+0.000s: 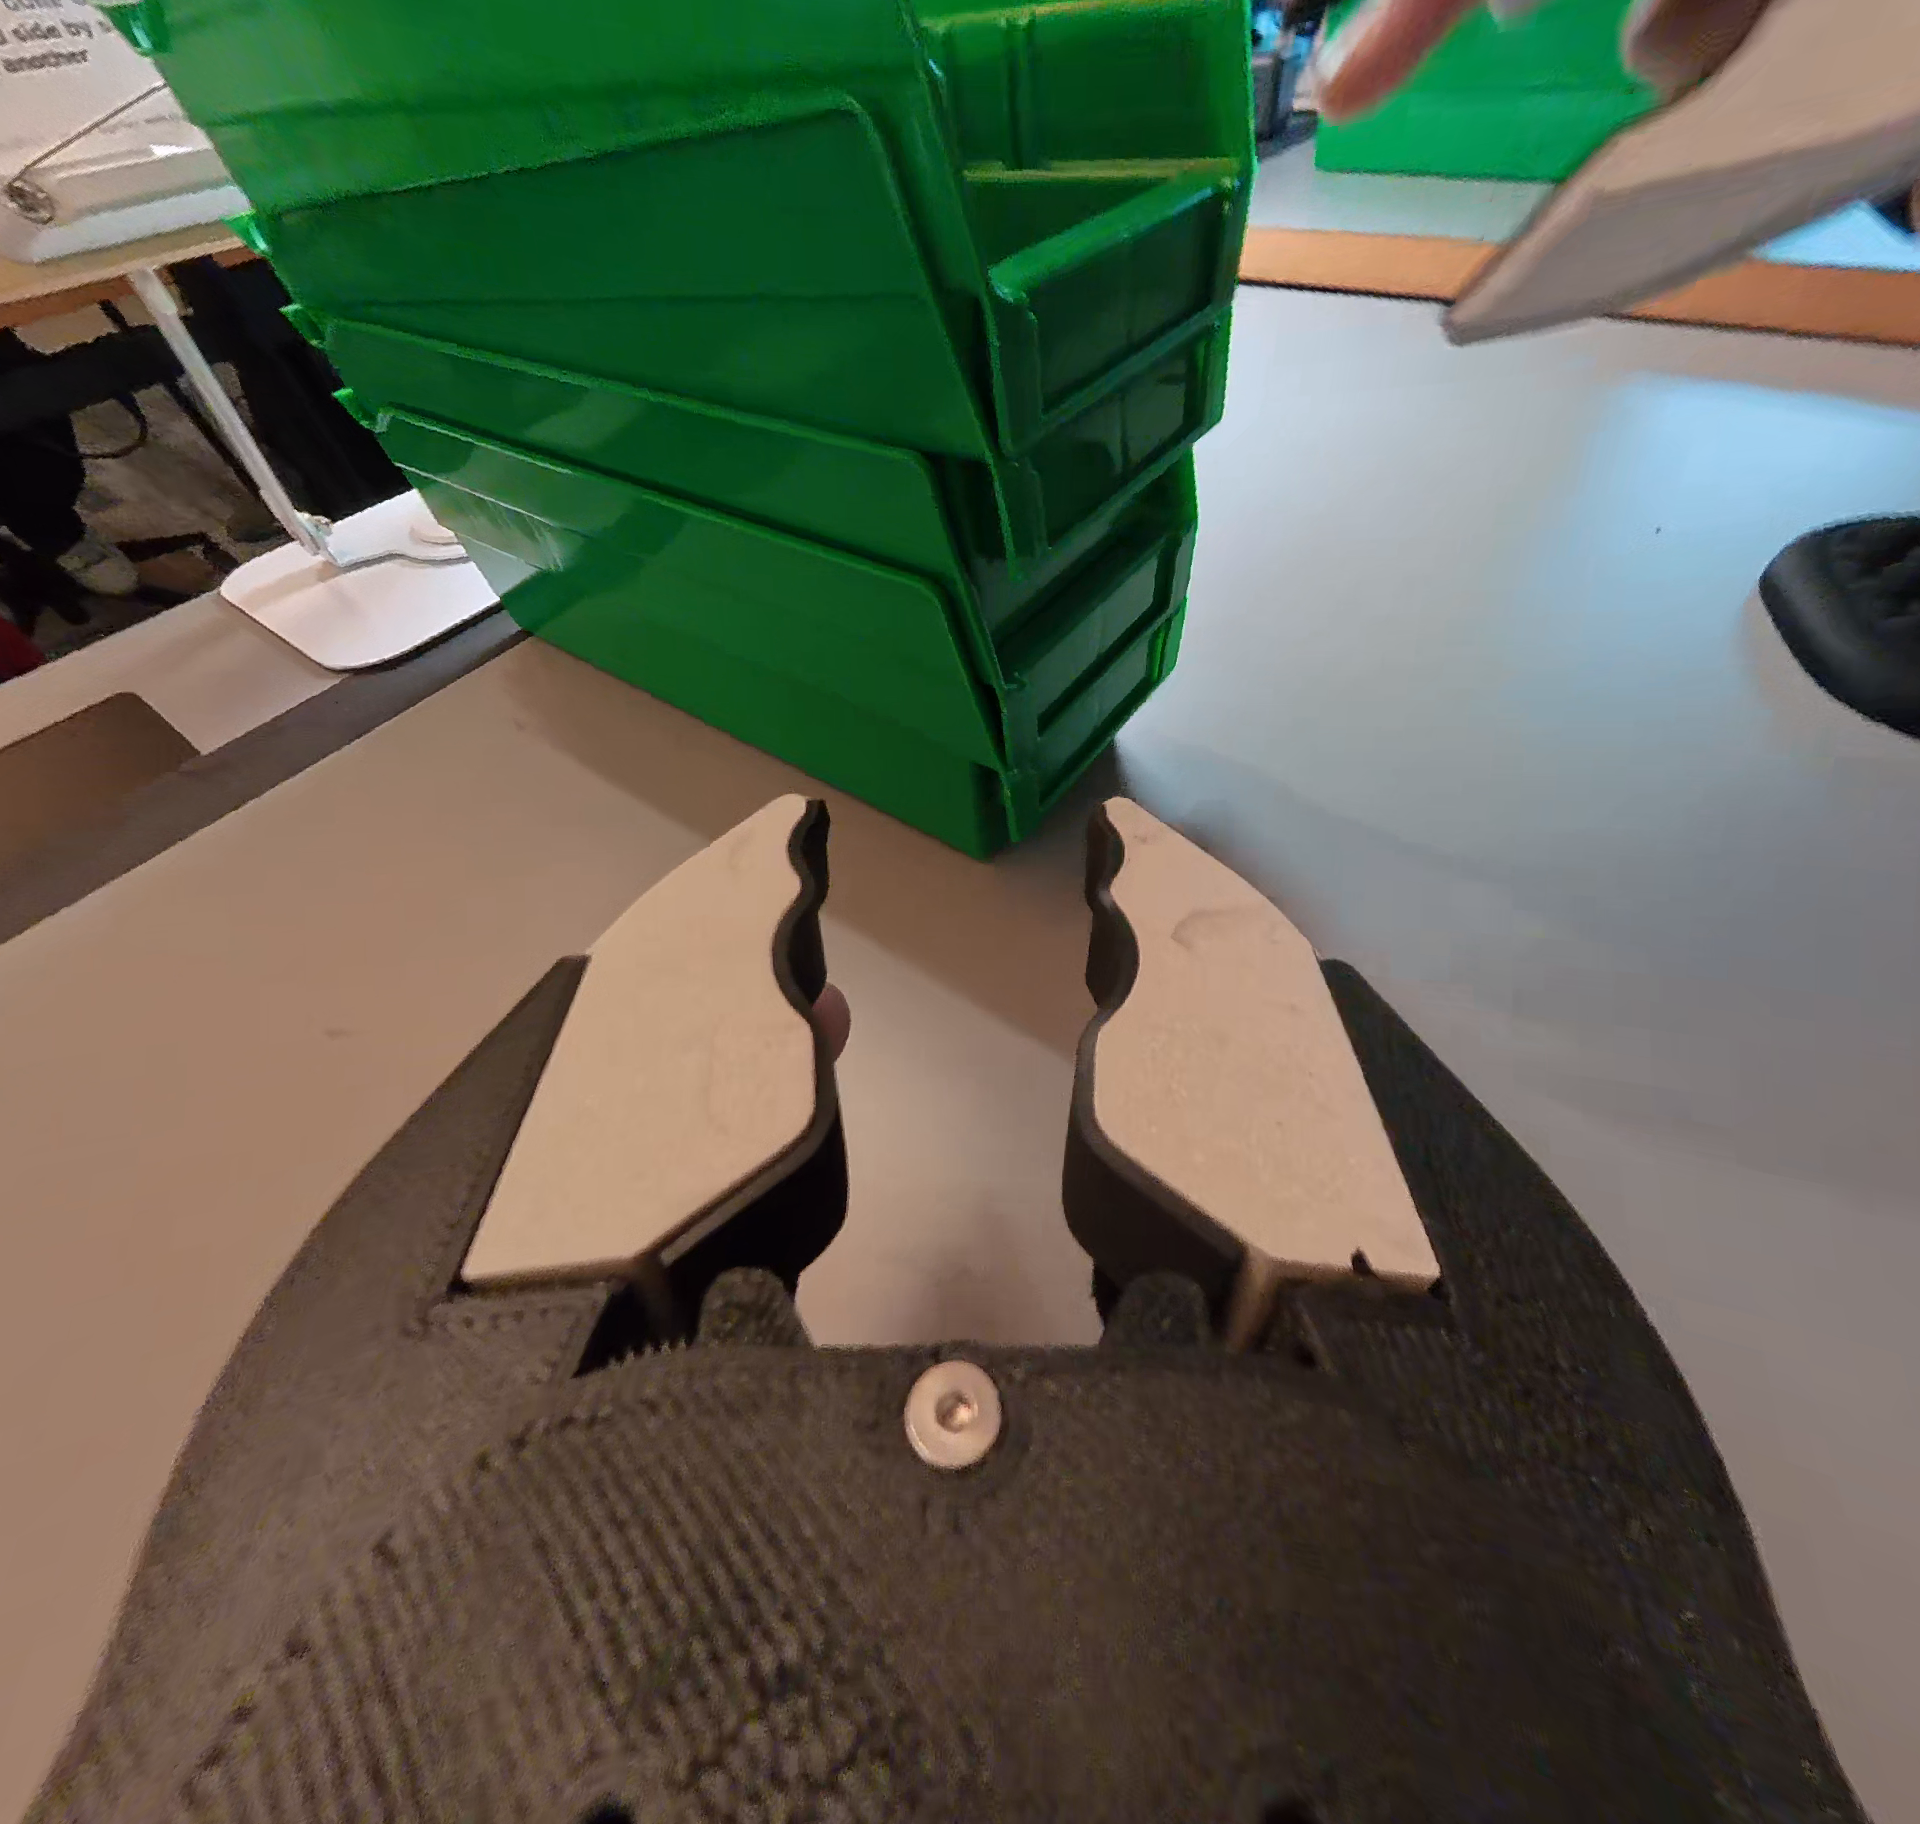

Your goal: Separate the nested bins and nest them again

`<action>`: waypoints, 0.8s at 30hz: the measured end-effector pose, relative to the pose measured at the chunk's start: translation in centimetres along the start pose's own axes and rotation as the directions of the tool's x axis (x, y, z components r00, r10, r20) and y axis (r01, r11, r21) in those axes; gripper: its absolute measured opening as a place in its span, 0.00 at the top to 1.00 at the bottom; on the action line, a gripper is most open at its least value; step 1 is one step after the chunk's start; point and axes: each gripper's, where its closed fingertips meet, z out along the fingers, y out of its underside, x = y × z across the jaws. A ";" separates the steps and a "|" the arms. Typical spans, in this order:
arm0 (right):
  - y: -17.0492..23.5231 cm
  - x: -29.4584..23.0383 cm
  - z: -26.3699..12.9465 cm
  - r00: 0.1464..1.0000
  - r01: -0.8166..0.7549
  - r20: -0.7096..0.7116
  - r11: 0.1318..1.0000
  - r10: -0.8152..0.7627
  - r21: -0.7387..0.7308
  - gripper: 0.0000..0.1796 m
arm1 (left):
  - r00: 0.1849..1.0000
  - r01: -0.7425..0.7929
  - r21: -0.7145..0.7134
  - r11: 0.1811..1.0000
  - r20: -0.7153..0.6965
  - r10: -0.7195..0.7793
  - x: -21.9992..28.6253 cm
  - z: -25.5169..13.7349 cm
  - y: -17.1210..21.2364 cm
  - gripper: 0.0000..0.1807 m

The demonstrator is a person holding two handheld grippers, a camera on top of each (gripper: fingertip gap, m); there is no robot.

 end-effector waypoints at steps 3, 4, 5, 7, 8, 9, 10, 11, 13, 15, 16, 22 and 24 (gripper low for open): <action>3.0 -0.5 -1.1 0.976 -0.205 -0.050 0.973 0.211 0.106 0.69 | 0.998 0.051 0.028 0.998 0.031 -0.051 -0.1 -0.3 -0.8 0.71; 4.3 -0.7 -1.2 0.958 -0.272 -0.059 0.954 0.281 0.124 0.68 | 0.997 0.054 0.034 0.998 0.045 -0.055 -0.1 -0.4 -0.9 0.70; 5.6 -0.9 -1.1 0.935 -0.337 -0.066 0.931 0.348 0.137 0.67 | 0.997 0.053 0.039 0.998 0.061 -0.056 -0.1 -0.4 -1.0 0.69; 7.7 -1.2 -0.9 0.889 -0.433 -0.079 0.885 0.451 0.172 0.65 | 0.995 0.052 0.044 0.998 0.085 -0.056 0.1 -0.5 -1.2 0.68; 8.6 -1.3 -0.8 0.868 -0.467 -0.088 0.864 0.489 0.191 0.64 | 0.994 0.054 0.044 0.998 0.094 -0.058 0.2 -0.5 -1.2 0.68; 9.1 -1.3 -0.7 0.851 -0.489 -0.095 0.845 0.517 0.217 0.64 | 0.993 0.056 0.043 0.997 0.102 -0.061 0.4 -0.5 -1.1 0.67; 9.6 -1.0 -0.6 0.835 -0.502 -0.109 0.829 0.539 0.247 0.64 | 0.992 0.059 0.041 0.997 0.110 -0.063 0.5 -0.5 -1.0 0.67; 9.8 -0.8 -0.6 0.828 -0.503 -0.120 0.820 0.548 0.274 0.63 | 0.991 0.059 0.037 0.998 0.117 -0.063 0.7 -0.5 -0.8 0.66; 9.8 -0.3 -0.7 0.826 -0.498 -0.127 0.817 0.549 0.291 0.62 | 0.990 0.052 0.028 0.998 0.129 -0.055 0.9 -0.6 -0.3 0.65; 9.8 0.2 -1.0 0.824 -0.488 -0.143 0.815 0.548 0.313 0.63 | 0.989 0.044 0.026 0.999 0.142 -0.048 0.9 -0.9 0.0 0.65; 10.0 0.1 -1.0 0.824 -0.487 -0.145 0.814 0.548 0.316 0.63 | 0.988 0.042 0.030 0.999 0.149 -0.046 0.7 -1.0 0.1 0.65; 10.2 -0.7 -0.5 0.823 -0.511 -0.097 0.804 0.560 0.303 0.63 | 0.988 0.007 0.090 0.996 0.154 -0.021 -0.7 -1.7 -0.7 0.66; 9.9 -0.7 -0.5 0.819 -0.518 -0.085 0.795 0.568 0.315 0.63 | 0.989 0.007 0.087 0.996 0.149 -0.020 -1.0 -1.8 -0.5 0.67</action>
